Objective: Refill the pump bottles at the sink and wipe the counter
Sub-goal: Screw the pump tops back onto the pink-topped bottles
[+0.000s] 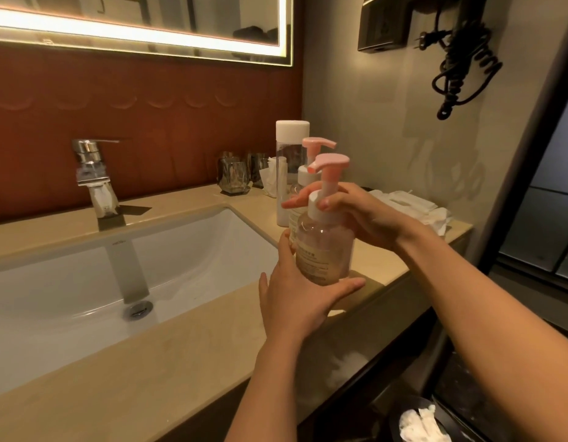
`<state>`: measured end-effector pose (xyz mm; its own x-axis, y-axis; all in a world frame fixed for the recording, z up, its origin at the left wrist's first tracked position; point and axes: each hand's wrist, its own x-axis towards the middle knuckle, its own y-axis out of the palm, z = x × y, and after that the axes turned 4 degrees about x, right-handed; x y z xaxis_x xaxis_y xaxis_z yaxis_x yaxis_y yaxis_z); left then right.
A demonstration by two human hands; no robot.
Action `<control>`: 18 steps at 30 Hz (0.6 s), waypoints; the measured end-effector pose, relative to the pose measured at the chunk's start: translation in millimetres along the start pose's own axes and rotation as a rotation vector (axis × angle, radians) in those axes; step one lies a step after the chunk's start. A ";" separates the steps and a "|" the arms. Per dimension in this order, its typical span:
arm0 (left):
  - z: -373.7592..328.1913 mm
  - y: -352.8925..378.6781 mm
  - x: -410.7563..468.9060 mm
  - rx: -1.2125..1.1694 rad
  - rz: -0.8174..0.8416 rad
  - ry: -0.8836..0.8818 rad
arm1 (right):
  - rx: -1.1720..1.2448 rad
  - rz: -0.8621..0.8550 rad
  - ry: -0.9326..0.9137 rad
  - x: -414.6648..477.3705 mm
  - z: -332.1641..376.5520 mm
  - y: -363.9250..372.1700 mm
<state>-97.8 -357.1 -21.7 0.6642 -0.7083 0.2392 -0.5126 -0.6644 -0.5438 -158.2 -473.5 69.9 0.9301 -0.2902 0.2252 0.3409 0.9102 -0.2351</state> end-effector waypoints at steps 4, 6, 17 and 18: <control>3.5 0.2 2.0 -0.048 -0.037 0.001 | 0.025 0.031 0.011 3.2 -0.7 7.8; 5.3 0.8 2.5 -0.034 -0.034 -0.014 | 0.032 0.012 0.015 3.6 -2.0 9.4; 5.5 3.0 0.7 0.042 -0.099 -0.019 | -0.065 -0.221 -0.005 -1.7 0.3 23.9; 4.7 2.6 0.2 0.043 -0.101 -0.021 | -0.073 -0.239 0.004 -2.0 0.8 24.9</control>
<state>-96.4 -357.9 -26.9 0.7227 -0.6329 0.2778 -0.4190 -0.7208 -0.5522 -151.7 -450.0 64.3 0.8225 -0.4955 0.2791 0.5597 0.7922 -0.2431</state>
